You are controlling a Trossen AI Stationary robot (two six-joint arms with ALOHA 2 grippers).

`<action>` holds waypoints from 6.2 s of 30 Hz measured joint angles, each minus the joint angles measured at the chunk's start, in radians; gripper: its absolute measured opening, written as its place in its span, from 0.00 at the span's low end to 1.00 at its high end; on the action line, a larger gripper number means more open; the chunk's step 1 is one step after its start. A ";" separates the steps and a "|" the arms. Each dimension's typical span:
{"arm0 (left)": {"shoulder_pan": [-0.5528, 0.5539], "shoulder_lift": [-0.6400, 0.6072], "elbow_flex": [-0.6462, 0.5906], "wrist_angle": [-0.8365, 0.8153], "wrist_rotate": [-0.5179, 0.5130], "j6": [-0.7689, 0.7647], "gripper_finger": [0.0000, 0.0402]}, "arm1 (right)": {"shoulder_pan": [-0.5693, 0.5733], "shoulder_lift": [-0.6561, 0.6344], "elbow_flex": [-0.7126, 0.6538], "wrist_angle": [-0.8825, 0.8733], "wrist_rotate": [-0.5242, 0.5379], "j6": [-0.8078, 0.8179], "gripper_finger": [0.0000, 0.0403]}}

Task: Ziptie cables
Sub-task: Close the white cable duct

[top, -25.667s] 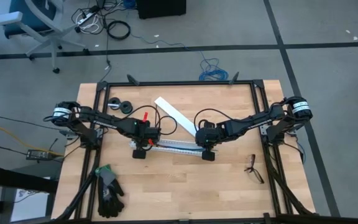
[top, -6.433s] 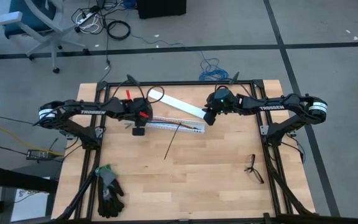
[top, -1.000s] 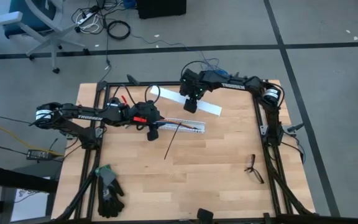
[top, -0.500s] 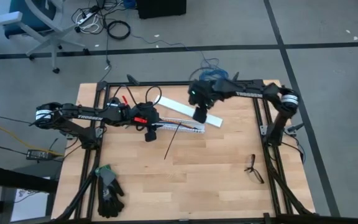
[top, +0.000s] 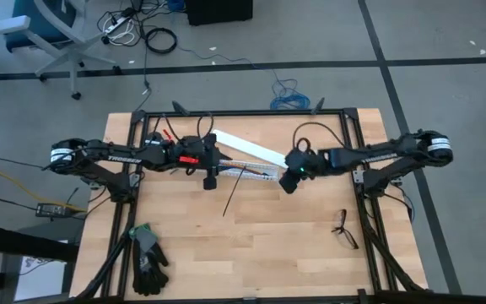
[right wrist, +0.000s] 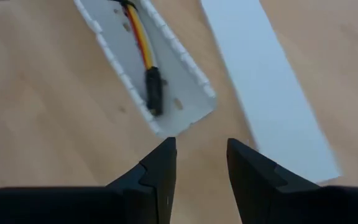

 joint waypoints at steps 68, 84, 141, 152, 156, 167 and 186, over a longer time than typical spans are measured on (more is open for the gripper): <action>0.118 0.323 0.252 -0.600 0.013 0.207 0.02 | -0.357 0.421 0.191 0.465 -0.354 -0.511 0.43; 0.123 0.309 0.213 -0.570 0.019 0.202 0.04 | -0.356 0.569 0.437 0.271 -0.270 -0.653 0.78; 0.123 0.309 0.213 -0.560 0.039 0.208 0.05 | -0.365 0.594 0.434 -0.046 -0.289 -0.680 0.53; 0.123 0.309 0.213 -0.560 0.039 0.208 0.05 | -0.342 0.555 0.432 -0.125 -0.293 -0.661 0.52; 0.123 0.309 0.213 -0.560 0.039 0.208 0.05 | -0.329 0.546 0.432 -0.140 -0.291 -0.649 0.52; 0.124 0.308 0.214 -0.580 0.040 0.219 0.05 | -0.288 0.405 0.369 -0.139 -0.211 -0.596 0.52; 0.141 0.309 0.212 -0.573 0.045 0.245 0.05 | -0.064 0.079 0.082 -0.137 -0.109 -0.306 0.53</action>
